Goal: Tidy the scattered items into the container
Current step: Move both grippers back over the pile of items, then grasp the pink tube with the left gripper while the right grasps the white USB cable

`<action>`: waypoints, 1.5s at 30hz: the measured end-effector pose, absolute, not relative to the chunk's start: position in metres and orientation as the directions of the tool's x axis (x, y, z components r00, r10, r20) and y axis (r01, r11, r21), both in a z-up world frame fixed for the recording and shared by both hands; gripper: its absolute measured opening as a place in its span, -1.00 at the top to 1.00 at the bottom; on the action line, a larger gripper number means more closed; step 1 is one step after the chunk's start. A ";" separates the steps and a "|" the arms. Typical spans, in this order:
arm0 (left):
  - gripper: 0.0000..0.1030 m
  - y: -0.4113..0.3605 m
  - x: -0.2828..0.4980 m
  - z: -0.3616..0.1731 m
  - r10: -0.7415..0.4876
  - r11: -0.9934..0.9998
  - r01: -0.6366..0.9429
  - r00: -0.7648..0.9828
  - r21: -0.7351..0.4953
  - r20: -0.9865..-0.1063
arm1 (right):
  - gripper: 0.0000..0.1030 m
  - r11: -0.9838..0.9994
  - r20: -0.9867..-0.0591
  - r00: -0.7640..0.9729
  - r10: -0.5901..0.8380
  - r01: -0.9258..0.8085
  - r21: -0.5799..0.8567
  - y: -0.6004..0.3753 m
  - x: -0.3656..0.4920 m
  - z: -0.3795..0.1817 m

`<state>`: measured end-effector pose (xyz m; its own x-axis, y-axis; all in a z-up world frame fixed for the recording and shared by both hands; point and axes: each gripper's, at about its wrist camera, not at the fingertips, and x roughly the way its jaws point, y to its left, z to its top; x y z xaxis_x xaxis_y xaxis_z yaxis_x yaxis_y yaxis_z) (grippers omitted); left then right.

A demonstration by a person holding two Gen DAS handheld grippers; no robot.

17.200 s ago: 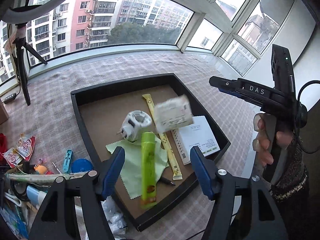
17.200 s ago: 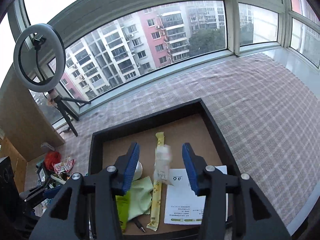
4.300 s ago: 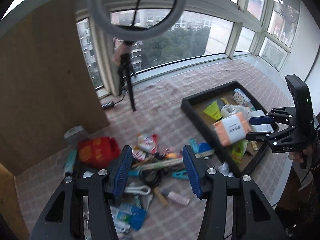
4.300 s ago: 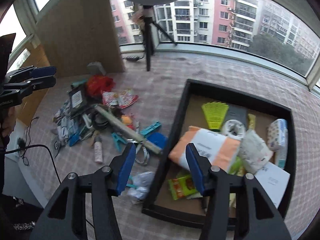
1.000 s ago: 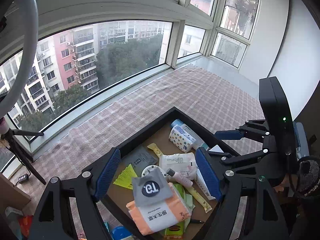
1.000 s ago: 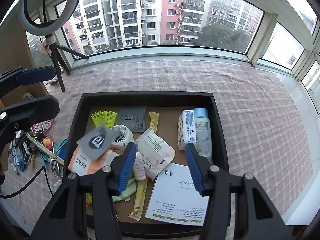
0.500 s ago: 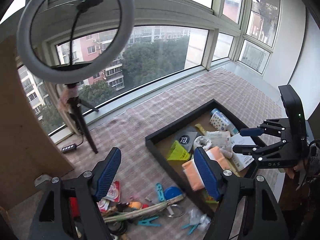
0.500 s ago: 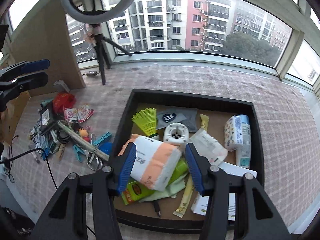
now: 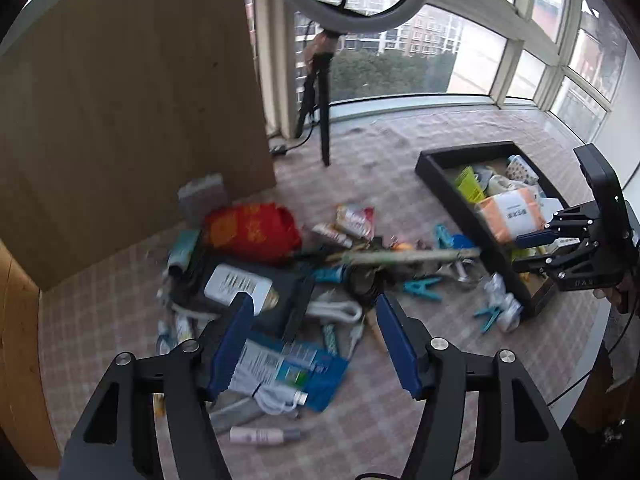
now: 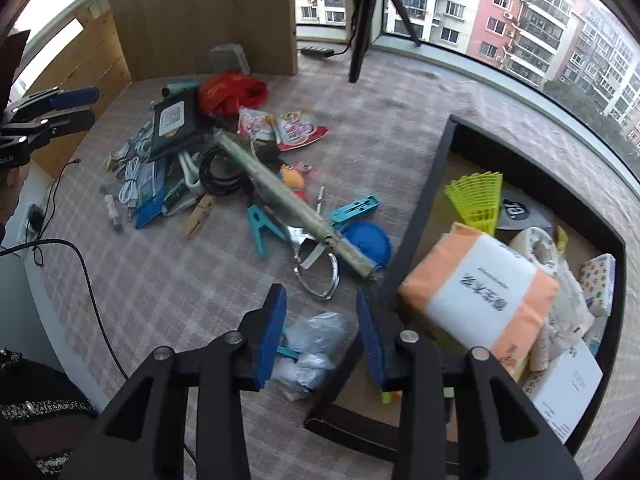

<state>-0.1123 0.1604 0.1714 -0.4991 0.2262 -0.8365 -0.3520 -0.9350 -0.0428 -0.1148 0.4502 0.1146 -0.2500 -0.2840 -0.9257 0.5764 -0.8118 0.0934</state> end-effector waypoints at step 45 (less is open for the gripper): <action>0.36 0.062 -0.060 0.035 0.108 -0.972 0.167 -0.307 -0.166 -0.946 | 0.61 -0.468 -0.935 -0.026 -0.354 0.870 0.153 0.149 -0.085 0.058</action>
